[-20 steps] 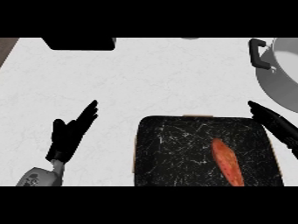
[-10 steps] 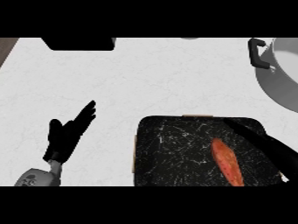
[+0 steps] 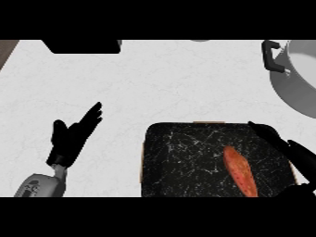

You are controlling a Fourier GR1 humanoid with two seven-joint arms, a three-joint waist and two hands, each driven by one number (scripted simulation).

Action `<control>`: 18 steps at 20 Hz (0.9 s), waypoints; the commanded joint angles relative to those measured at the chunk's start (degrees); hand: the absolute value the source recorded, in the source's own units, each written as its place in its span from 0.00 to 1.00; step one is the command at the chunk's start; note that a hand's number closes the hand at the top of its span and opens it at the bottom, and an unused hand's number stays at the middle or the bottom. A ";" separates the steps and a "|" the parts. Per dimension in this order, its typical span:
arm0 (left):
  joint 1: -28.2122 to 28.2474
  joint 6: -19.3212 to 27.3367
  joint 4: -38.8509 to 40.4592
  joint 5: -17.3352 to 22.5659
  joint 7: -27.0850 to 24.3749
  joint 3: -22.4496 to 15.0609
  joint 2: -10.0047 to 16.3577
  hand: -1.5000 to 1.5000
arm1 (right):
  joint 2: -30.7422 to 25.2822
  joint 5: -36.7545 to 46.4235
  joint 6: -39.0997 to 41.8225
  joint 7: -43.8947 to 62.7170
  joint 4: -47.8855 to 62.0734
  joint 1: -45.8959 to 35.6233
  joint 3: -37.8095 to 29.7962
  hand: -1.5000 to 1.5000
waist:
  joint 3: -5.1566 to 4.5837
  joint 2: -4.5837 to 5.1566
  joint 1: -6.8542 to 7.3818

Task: Pick the sweet potato from the tray and place it in the pot

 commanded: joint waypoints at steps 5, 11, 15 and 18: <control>1.86 -0.90 -1.73 -0.97 0.62 1.46 -0.20 0.50 | 3.05 -7.95 7.34 -6.96 5.01 1.45 -4.76 0.00 | 0.00 -0.01 -0.01; -1.45 -0.13 3.68 -3.62 -1.73 1.80 -3.27 0.50 | 9.62 -7.84 7.95 -8.22 12.93 -0.13 -3.40 0.00 | 0.00 0.07 -0.04; -0.26 -3.77 3.37 -3.37 -1.65 4.44 -1.97 0.50 | 12.62 -7.90 8.39 -4.91 12.27 -0.92 -4.52 0.00 | -0.02 0.00 -0.03; 0.92 -1.41 2.38 -5.43 -2.51 2.78 -4.31 0.50 | 16.01 -6.09 7.66 -4.92 18.52 -4.29 -2.78 0.00 | -0.01 0.04 0.15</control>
